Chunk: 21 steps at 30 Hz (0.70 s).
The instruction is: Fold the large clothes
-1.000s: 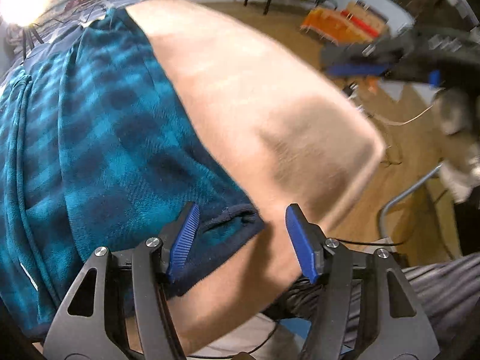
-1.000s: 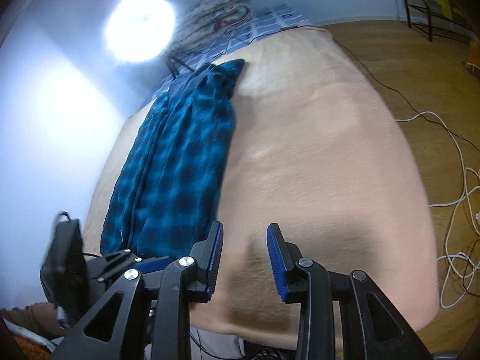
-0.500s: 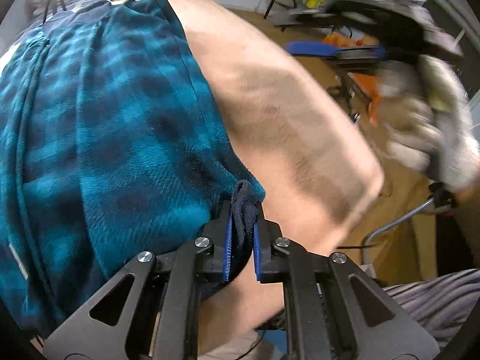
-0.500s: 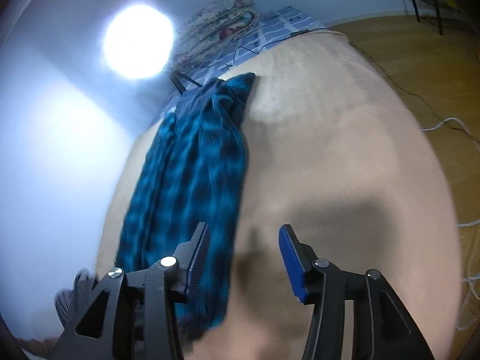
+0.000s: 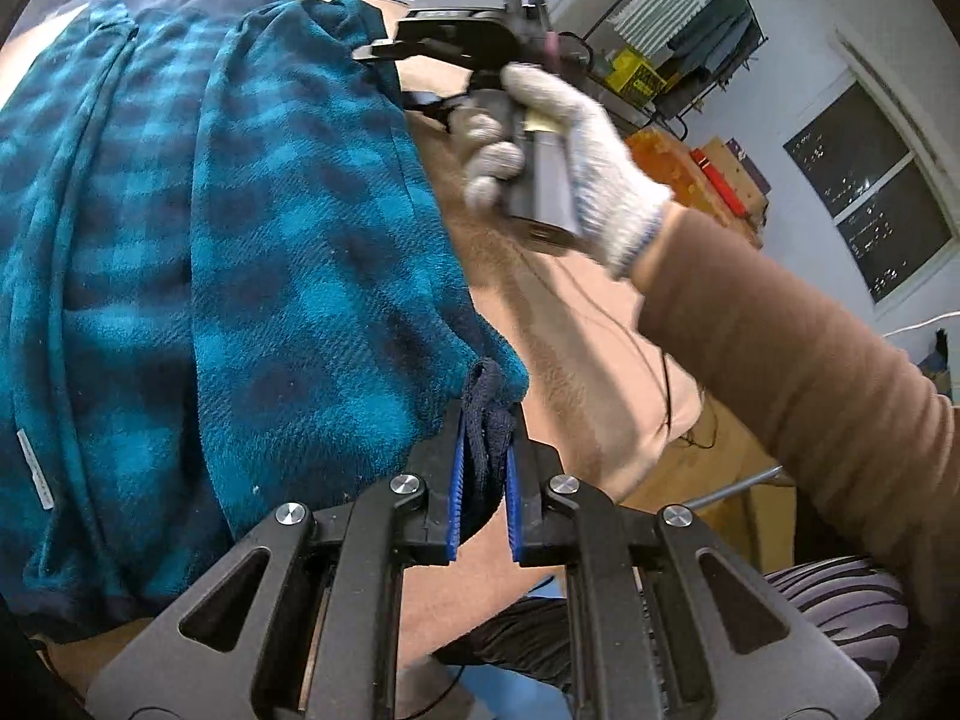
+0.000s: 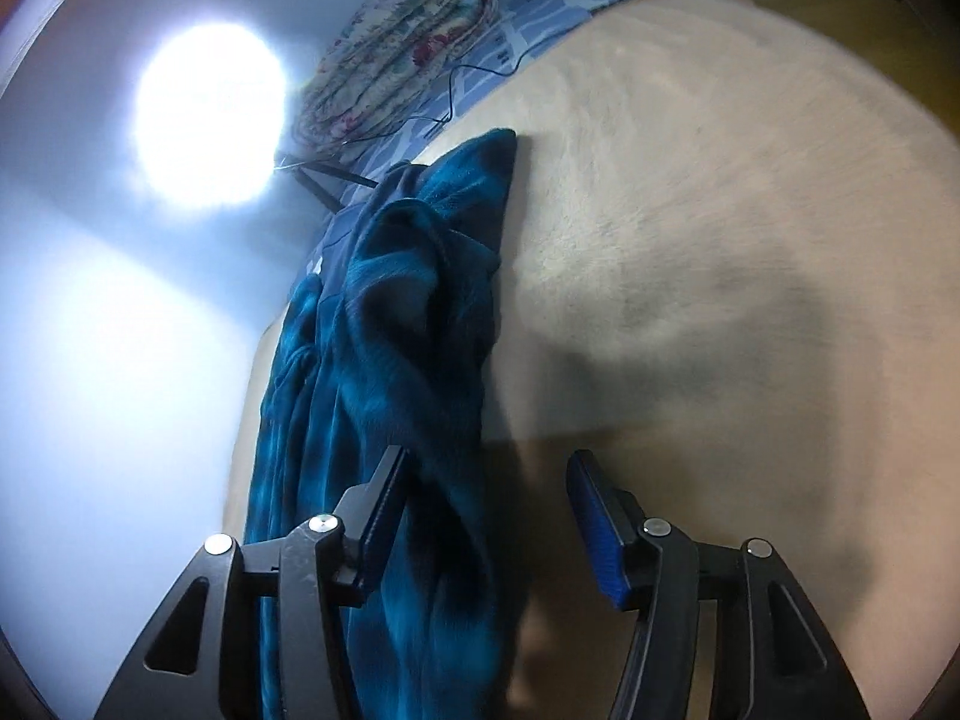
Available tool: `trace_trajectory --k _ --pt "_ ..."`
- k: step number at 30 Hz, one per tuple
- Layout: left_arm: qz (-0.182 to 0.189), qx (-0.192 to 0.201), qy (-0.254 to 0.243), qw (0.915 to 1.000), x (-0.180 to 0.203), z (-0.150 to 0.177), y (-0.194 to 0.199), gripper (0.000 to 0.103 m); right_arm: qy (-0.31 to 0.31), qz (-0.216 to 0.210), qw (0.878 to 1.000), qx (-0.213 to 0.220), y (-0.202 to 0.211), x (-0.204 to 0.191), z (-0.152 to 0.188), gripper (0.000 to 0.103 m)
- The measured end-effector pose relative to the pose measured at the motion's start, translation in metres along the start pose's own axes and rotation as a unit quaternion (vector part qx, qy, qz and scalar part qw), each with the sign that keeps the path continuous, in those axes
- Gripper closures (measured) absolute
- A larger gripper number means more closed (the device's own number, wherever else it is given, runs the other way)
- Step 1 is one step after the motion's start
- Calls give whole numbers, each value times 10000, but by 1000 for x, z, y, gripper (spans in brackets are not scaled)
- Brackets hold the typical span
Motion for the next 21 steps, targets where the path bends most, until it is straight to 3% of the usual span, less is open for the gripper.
trace_trajectory --k 2,5,6,14,21 --pt "46 16 12 10000 0 1 2 94 -20 -122 9999 -6 -10 -5 -2 56" --pt "109 67 83 9999 -2 2 7 94 -170 -227 9995 -147 -24 -12 -3 87" --pt "120 95 109 9998 -3 3 9 94 -253 -213 9992 -235 -27 -15 -3 91" --pt "254 376 525 9976 -17 15 38 94 331 1033 9940 -157 -5 -58 -13 96" --pt "259 636 958 9930 -46 24 67 94 1154 2090 9711 -9 -2 -118 -17 97"
Point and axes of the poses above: each gripper's, at about its wrist camera, not at the fingertips, and y roughly against the way its jaws point, x to its right, z to its underside, the point moved 7 cm from there along -y, roughly the way its jaws point, and after that the axes turned 8 degrees about z, right-handed, at the moved point
